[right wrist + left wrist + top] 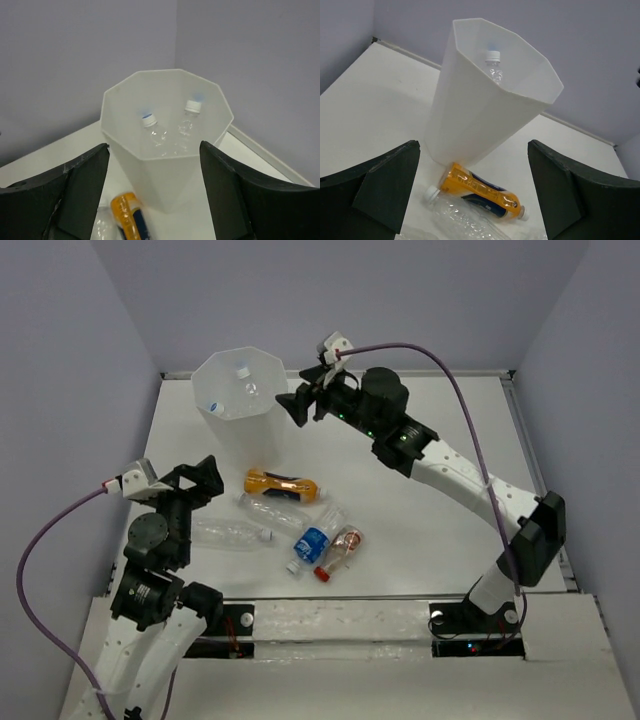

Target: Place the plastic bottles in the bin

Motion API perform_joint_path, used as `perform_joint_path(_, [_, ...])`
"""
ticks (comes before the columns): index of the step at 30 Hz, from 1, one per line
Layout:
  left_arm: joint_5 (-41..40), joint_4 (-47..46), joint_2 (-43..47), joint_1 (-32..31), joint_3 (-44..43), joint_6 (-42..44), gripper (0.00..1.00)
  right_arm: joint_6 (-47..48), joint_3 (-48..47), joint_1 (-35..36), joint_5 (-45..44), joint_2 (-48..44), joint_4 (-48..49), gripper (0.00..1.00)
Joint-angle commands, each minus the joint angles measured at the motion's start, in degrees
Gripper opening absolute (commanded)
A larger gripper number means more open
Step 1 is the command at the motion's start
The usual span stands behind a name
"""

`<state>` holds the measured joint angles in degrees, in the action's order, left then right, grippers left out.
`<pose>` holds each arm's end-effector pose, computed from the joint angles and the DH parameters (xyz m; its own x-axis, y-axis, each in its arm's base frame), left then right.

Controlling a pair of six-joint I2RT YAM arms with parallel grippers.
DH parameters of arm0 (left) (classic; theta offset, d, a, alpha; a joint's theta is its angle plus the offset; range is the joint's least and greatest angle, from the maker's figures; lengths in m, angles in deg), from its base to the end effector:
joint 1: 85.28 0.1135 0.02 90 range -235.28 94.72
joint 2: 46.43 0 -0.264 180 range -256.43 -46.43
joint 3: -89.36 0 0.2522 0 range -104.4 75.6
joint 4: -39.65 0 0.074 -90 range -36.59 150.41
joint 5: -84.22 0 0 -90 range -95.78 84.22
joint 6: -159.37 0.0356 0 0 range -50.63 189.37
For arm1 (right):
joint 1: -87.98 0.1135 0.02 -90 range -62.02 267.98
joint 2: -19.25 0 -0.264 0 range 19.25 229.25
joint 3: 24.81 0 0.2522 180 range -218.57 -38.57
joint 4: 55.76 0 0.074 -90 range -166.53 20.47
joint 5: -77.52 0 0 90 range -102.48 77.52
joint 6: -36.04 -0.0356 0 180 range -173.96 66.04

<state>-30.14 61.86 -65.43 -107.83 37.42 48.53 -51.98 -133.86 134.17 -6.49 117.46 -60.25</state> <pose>0.0856 -0.0197 0.3564 0.1696 -0.4213 -0.8909 0.0379 0.9061 -0.4213 0.2840 0.3014 0.4343 0.1038 0.0586 -0.9929 -0.7864 0.6160 -0.0459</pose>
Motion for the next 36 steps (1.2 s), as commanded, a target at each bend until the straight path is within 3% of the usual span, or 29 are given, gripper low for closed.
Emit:
perform_joint_path(1, [-8.9, 0.1, -0.9, 1.6, -3.4, -4.9, 0.99, -1.8, 13.6, 0.5, 9.6, -6.5, -0.9, 0.77])
perform_joint_path(6, [-17.2, 2.6, -1.1, 4.5, -4.9, -9.2, 0.99, -4.9, 14.1, 2.3, 14.3, -3.5, -3.5, 0.74])
perform_joint_path(12, [-25.1, 6.1, -0.6, 6.8, -6.0, -13.3, 0.99, -0.3, 4.2, 9.7, 9.7, 6.7, -12.5, 0.81])
perform_joint_path(21, [-27.4, 7.3, 0.4, 7.4, -6.7, -13.8, 0.99, 3.9, -6.3, 16.7, 4.5, 19.7, -17.5, 0.89])
perform_joint_path(36, [-26.4, 6.5, 2.4, 7.5, -6.8, -12.6, 0.99, 8.9, -29.4, 20.4, 1.7, 42.0, -25.3, 0.87])
